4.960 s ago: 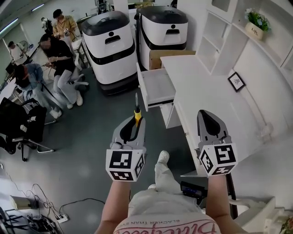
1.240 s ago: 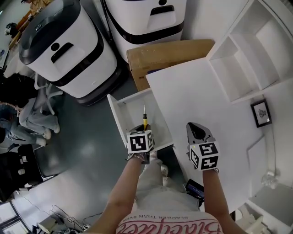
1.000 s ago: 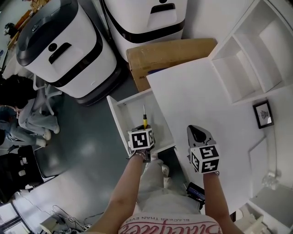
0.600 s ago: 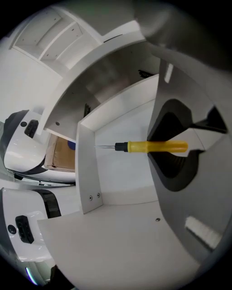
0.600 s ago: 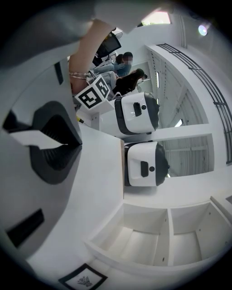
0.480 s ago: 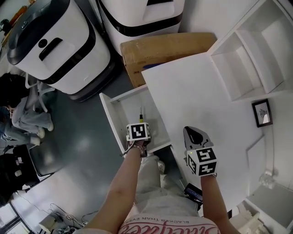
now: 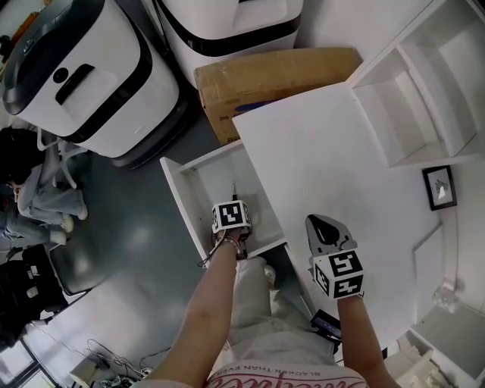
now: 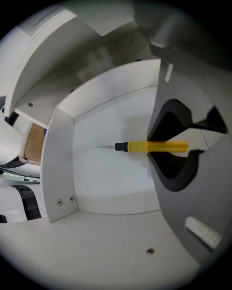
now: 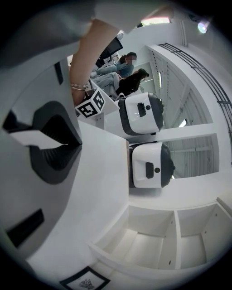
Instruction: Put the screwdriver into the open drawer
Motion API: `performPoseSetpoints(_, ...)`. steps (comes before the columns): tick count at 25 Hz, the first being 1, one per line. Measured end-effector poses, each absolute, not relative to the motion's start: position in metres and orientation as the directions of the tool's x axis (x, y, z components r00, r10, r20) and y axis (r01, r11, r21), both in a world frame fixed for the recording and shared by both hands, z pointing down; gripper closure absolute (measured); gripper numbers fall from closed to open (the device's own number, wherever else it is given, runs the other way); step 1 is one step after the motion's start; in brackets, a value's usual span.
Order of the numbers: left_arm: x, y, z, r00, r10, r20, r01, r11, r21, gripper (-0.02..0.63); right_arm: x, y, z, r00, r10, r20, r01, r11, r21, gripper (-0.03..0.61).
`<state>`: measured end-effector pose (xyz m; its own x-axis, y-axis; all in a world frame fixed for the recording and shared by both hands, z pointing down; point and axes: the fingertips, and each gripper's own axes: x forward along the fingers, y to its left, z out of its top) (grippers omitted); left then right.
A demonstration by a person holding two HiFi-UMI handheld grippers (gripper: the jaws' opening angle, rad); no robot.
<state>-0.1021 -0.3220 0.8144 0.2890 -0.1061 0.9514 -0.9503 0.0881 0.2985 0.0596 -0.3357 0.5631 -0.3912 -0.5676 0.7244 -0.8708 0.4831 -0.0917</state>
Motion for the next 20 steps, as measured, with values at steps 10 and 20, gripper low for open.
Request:
performPoseSetpoints(10, -0.103, -0.322, 0.822, 0.300, -0.089, 0.950, -0.944, 0.115, 0.309, 0.531, 0.059, -0.341, 0.563, -0.399, -0.565, 0.722, -0.869, 0.484, -0.101, 0.571)
performPoseSetpoints(20, -0.103, -0.326, 0.809, 0.294, -0.111, 0.949, -0.944, 0.123, 0.306, 0.410, 0.059, -0.343, 0.560, -0.392, -0.572, 0.721, -0.871, 0.484, -0.090, 0.571)
